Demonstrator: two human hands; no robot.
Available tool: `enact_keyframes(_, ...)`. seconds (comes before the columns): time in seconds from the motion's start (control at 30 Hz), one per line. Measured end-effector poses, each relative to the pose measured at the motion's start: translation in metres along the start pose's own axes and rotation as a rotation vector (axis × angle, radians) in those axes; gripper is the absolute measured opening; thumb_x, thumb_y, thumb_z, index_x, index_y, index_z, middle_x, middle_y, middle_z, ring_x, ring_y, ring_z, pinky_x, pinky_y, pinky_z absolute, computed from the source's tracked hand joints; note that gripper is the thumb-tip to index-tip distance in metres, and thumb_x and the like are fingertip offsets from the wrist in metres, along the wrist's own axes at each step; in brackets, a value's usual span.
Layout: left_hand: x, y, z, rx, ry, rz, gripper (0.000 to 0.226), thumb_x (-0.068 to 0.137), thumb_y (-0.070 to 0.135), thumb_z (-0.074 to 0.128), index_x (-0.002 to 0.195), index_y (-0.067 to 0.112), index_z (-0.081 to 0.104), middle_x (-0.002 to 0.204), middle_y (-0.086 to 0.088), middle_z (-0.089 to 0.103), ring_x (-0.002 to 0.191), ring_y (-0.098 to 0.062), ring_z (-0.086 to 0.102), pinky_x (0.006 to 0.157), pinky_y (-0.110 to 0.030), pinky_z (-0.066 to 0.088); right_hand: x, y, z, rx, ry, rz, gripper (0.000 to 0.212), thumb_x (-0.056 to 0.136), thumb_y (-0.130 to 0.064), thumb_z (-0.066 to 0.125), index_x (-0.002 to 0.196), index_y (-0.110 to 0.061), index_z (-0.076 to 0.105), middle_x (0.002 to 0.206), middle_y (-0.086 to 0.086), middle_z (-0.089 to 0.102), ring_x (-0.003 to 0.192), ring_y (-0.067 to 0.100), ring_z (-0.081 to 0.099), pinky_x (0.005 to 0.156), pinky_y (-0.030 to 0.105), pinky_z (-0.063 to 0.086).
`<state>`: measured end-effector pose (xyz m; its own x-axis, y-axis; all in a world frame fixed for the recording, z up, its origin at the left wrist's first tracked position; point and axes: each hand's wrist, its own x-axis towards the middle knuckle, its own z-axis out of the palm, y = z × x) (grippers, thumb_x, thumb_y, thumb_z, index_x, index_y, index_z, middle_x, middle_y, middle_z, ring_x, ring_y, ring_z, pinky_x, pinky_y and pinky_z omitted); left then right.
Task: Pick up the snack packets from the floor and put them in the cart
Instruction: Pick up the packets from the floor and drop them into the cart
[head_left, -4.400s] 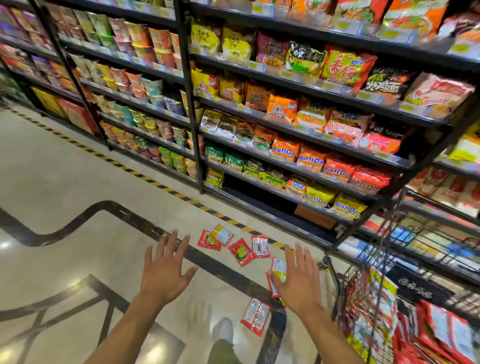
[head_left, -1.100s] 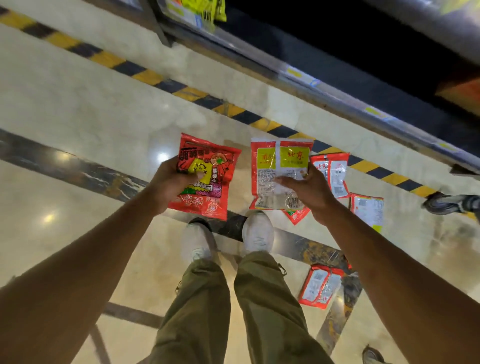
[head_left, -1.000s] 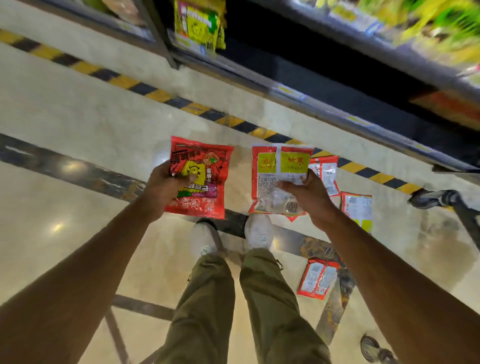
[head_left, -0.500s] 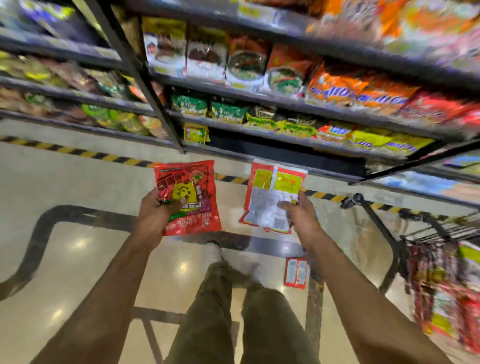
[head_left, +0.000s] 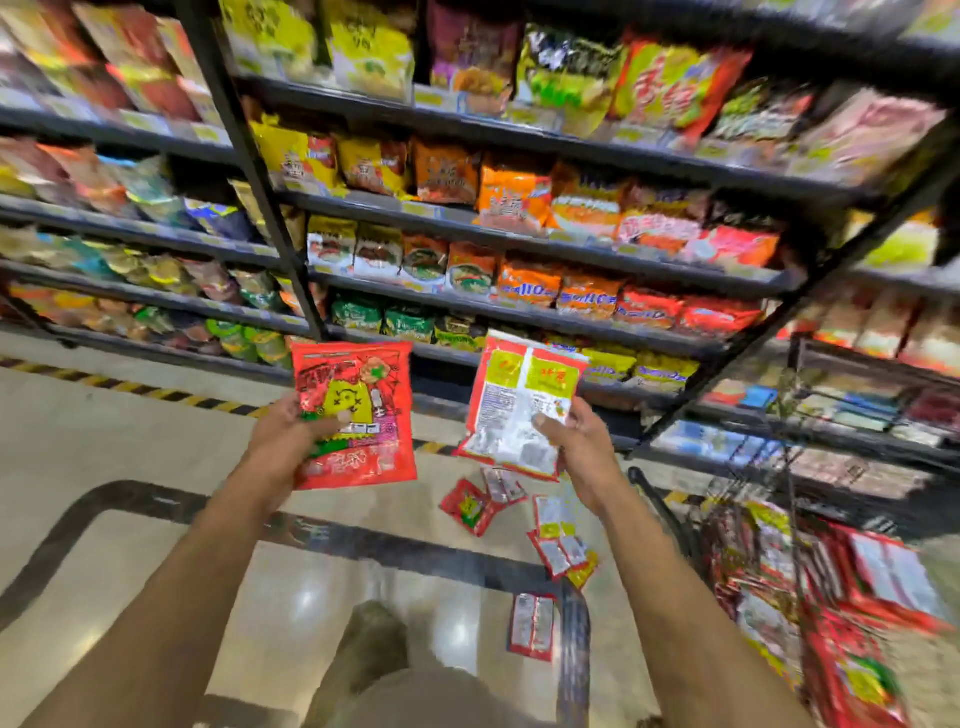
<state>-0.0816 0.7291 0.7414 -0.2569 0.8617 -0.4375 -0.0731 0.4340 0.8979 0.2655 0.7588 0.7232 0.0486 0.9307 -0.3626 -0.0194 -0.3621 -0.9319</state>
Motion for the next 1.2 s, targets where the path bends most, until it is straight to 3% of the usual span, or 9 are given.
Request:
enact_keyframes(0.1,-0.051,0.006,0.009,0.005,0.017,0.045,0.032,0.084,0.014,0.083,0.111,0.022,0.070,0.106,-0.008,0.080,0.103,-0.046,0.073,0.089,-0.075,0.048,-0.044,-0.008,-0.025,-0.001,-0.015,-0.043,0.029,0.091,-0.004,0.075,0.116,-0.015,0.067,0.110,0.005,0.079,0.099,0.026,0.075,0.090,0.047,0.059)
enact_keyframes(0.23,-0.111,0.012,0.024,-0.024,0.012,0.080,0.022,0.091,0.013,0.076,0.108,0.024,0.068,0.109,-0.006,0.079,0.089,-0.031,0.075,0.064,-0.045,0.058,-0.099,-0.015,-0.055,0.016,-0.016,-0.096,0.037,0.091,-0.008,0.077,0.125,-0.014,0.063,0.113,0.004,0.079,0.108,0.029,0.075,0.099,0.056,0.057)
enact_keyframes(0.4,-0.177,0.016,0.031,-0.065,-0.037,0.117,0.018,0.093,0.024,0.074,0.110,0.030,0.069,0.108,-0.004,0.080,0.093,-0.035,0.076,0.052,-0.027,0.049,-0.174,-0.028,-0.081,0.034,0.005,-0.211,0.042,0.091,-0.016,0.079,0.130,-0.018,0.061,0.120,0.000,0.077,0.113,0.023,0.073,0.102,0.051,0.056)
enact_keyframes(0.53,-0.232,0.015,0.037,-0.068,-0.103,0.178,0.015,0.095,0.020,0.072,0.109,0.025,0.068,0.106,-0.002,0.079,0.087,-0.026,0.075,0.052,-0.033,0.057,-0.243,-0.029,-0.098,0.047,0.057,-0.284,0.034,0.092,-0.013,0.077,0.123,-0.024,0.067,0.116,-0.002,0.079,0.111,0.022,0.074,0.096,0.044,0.059)
enact_keyframes(0.67,-0.287,0.004,0.040,-0.070,-0.161,0.206,0.015,0.096,0.020,0.071,0.109,0.026,0.066,0.101,0.005,0.078,0.085,-0.019,0.073,0.041,-0.025,0.049,-0.312,-0.019,-0.117,0.083,0.111,-0.295,0.036,0.093,-0.012,0.076,0.125,-0.024,0.067,0.118,0.001,0.078,0.112,0.024,0.074,0.096,0.046,0.058)
enact_keyframes(0.83,-0.348,-0.019,0.057,-0.029,-0.263,0.217,0.014,0.096,0.021,0.071,0.108,0.027,0.067,0.098,0.009,0.079,0.083,-0.016,0.076,0.042,-0.026,0.050,-0.390,0.004,-0.149,0.099,0.222,-0.317,0.032,0.094,-0.008,0.074,0.122,-0.022,0.068,0.114,-0.001,0.079,0.108,0.022,0.075,0.088,0.038,0.059)
enact_keyframes(0.93,-0.382,-0.028,0.078,-0.022,-0.330,0.227,0.015,0.097,0.019,0.070,0.110,0.025,0.066,0.095,0.007,0.080,0.082,-0.018,0.077,0.049,-0.027,0.054,-0.429,0.015,-0.174,0.114,0.253,-0.310,0.033,0.093,-0.008,0.074,0.123,-0.021,0.068,0.115,0.003,0.079,0.108,0.026,0.075,0.090,0.044,0.061)
enact_keyframes(1.1,-0.424,-0.053,0.127,0.007,-0.422,0.234,0.018,0.097,0.020,0.071,0.113,0.023,0.067,0.098,0.007,0.081,0.088,-0.023,0.078,0.078,-0.049,0.062,-0.479,0.043,-0.235,0.119,0.339,-0.316,0.037,0.093,-0.014,0.076,0.128,-0.020,0.064,0.122,0.007,0.076,0.113,0.031,0.073,0.094,0.050,0.060)
enact_keyframes(1.2,-0.452,-0.071,0.167,0.011,-0.450,0.231,0.018,0.097,0.017,0.070,0.114,0.022,0.067,0.099,0.003,0.081,0.085,-0.022,0.079,0.073,-0.048,0.063,-0.503,0.059,-0.280,0.145,0.394,-0.292,0.034,0.094,-0.010,0.074,0.123,-0.022,0.061,0.117,0.010,0.077,0.106,0.032,0.075,0.090,0.052,0.062)
